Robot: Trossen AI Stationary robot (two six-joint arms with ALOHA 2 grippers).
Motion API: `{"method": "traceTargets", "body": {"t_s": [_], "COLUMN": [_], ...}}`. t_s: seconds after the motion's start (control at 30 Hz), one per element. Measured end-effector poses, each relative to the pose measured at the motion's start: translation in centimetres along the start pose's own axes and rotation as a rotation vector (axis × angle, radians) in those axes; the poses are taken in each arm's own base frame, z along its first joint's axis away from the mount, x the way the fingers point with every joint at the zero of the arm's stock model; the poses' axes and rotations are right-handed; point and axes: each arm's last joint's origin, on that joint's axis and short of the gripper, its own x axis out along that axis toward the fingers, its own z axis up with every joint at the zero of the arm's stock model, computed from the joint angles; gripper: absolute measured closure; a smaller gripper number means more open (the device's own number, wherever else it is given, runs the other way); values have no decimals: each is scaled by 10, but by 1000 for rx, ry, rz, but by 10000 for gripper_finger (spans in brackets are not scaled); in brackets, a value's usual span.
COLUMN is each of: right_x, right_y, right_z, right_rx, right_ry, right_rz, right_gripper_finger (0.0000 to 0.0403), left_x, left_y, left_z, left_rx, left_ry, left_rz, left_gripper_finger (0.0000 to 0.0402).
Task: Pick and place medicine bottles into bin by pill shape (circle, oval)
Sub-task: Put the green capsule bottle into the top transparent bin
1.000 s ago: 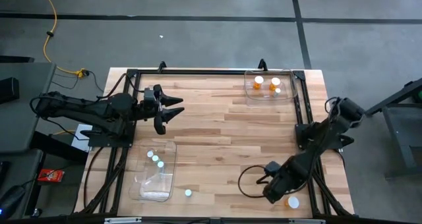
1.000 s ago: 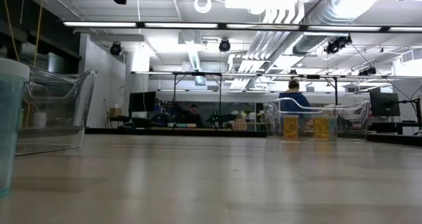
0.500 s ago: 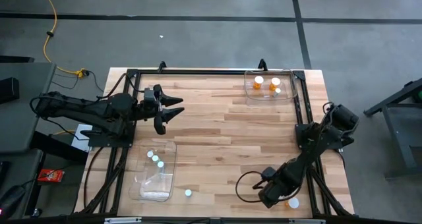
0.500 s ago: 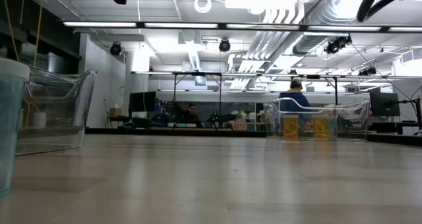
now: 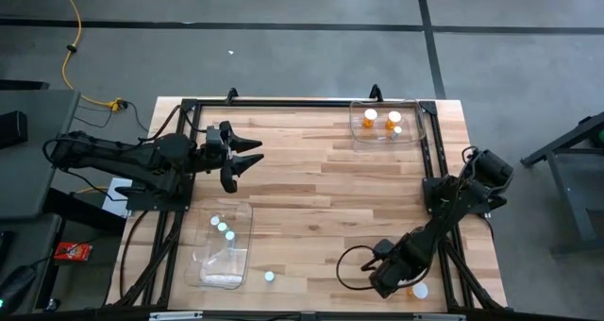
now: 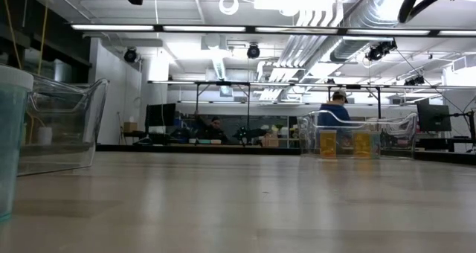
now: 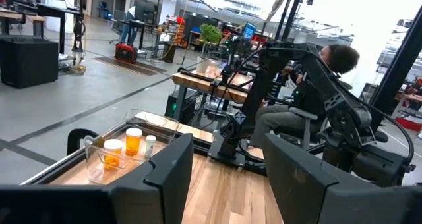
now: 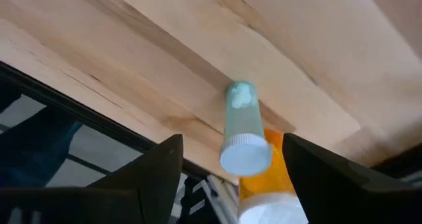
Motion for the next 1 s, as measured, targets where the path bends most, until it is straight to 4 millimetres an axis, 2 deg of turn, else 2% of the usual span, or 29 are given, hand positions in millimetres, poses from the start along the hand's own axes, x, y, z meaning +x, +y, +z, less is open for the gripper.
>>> {"method": "traceTargets", "body": {"t_s": [0.1,0.27,0.37,0.43,0.5,0.6,0.8,0.9,1.0], "right_x": [-20,-88,-128,-143,-148,-149,-149,-150,-151], "right_y": [-5,-20,-33,-42,-50,-54,-53,-55,-56], "right_z": [0,10,21,32,44,60,89,98,103], "right_rx": [-100,-259,-226,-166,-118,-120,-230,-270,-298], "right_ry": [-131,-563,-902,-1089,-1210,-1294,-1315,-1283,-1274], "right_rz": [-14,5,99,135,162,234,355,351,332], "right_gripper_finger": [151,151,151,151,151,151,151,151,151], "left_x": [0,-8,-16,-24,-29,-37,-56,-61,-62], "left_y": [0,-1,-1,-1,-3,-13,-46,-64,-82], "left_z": [0,7,10,9,6,-4,-17,-24,-42], "left_rx": [1,40,69,75,83,80,183,207,199], "left_ry": [0,-21,-14,15,63,237,717,878,992], "left_rz": [-4,-76,-120,-138,-159,-209,-298,-301,-312], "left_gripper_finger": [229,229,229,229,229,229,229,227,215]}}
